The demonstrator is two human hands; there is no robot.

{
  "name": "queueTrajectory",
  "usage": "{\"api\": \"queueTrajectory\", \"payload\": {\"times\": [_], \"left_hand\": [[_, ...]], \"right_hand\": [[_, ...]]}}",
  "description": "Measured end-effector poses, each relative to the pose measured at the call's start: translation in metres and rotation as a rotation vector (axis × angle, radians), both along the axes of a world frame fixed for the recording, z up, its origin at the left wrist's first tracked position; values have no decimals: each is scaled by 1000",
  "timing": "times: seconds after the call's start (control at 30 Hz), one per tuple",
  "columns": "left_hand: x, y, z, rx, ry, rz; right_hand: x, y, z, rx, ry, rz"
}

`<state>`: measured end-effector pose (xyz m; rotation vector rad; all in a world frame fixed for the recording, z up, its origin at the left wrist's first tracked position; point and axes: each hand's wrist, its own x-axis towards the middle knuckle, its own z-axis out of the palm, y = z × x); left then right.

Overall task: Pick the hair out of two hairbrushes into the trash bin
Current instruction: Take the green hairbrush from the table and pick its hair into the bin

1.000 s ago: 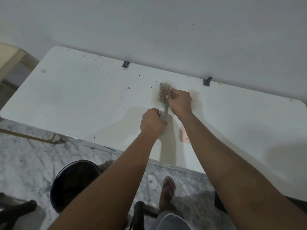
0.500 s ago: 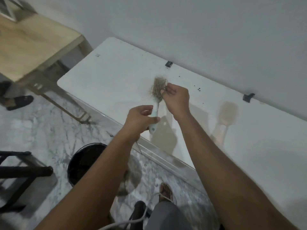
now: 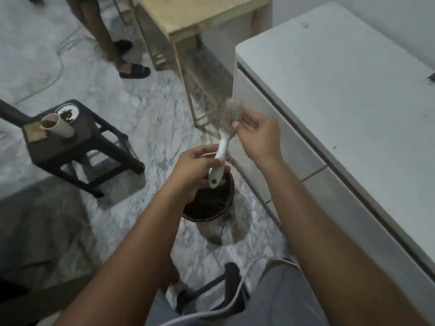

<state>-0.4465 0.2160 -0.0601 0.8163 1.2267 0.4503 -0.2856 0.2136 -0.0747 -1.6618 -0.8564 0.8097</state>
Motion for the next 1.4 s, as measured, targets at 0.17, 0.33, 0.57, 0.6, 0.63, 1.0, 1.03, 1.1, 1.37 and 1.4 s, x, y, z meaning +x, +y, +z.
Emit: {"api": "queueTrajectory", "payload": {"times": [0.17, 0.33, 0.57, 0.6, 0.63, 1.0, 1.03, 1.1, 1.37, 1.4], "left_hand": [[-64, -5, -97, -70, -5, 119], [-103, -27, -195, -138, -17, 179], [-130, -62, -284, -115, 23, 242], [-133, -67, -289, -101, 30, 246], [-135, -71, -292, -98, 34, 246], [-130, -50, -328, -102, 5, 249], [-127, -46, -338, -97, 12, 255], [-123, -41, -360, -112, 35, 279], [-125, -15, -431, -207, 78, 300], [-125, -14, -432, -208, 75, 311]], "right_hand": [[-67, 14, -101, -98, -3, 89], [-111, 5, -194, -170, -14, 194], [-140, -19, -290, -198, -186, 313], [-142, -23, -294, -195, -221, 328], [-144, -28, -296, -195, -240, 336], [-131, -21, -324, -130, -165, 329], [-127, -16, -333, -131, -190, 326], [-122, -8, -353, -144, -221, 344], [-100, 30, -411, -284, -282, 493], [-97, 34, -414, -294, -289, 493]]}}
